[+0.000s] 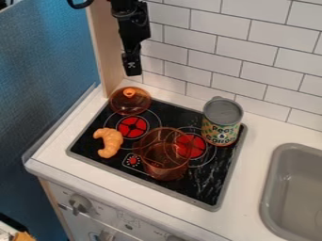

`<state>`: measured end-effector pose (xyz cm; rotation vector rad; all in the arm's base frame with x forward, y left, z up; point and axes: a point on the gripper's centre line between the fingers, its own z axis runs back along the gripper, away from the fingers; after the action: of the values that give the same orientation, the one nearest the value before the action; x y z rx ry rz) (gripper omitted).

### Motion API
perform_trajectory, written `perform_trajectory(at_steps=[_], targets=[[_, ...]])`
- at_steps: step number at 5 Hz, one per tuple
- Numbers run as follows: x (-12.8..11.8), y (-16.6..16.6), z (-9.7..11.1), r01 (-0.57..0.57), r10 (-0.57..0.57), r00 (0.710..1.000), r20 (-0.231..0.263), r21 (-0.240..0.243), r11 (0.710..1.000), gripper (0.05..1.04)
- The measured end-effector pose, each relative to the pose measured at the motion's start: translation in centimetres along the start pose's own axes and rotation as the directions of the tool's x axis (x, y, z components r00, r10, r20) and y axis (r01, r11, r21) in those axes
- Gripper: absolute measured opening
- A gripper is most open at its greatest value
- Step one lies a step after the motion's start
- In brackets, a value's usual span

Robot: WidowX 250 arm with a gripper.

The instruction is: Put orange pot on top middle of the burner

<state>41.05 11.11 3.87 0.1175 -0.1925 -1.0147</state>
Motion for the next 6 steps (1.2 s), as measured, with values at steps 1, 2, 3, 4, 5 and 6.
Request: perform_trajectory(at_steps=[1, 2, 3, 4, 5, 6], targets=[[-0.3, -0.9, -1.6, -0.006, 0.005, 1.000, -0.012, -0.044, 0.999, 1.001], [0.2, -2.9, -2.3, 0.013, -0.016, 0.999, -0.034, -0.091, 0.996, 1.001], [2.5, -5.1, -1.0, 0.055, -0.059, 0.998, -0.039, -0.094, 0.994, 1.001], [5.0, -9.4, -0.1, 0.096, -0.101, 0.991, -0.088, -0.067, 0.993, 1.000], [6.8, -13.4, 0.8, 0.137, -0.139, 0.989, -0.045, -0.060, 0.989, 1.000], [6.2, -16.3, 1.2, 0.080, -0.080, 0.997, -0.001, -0.080, 0.994, 1.000]])
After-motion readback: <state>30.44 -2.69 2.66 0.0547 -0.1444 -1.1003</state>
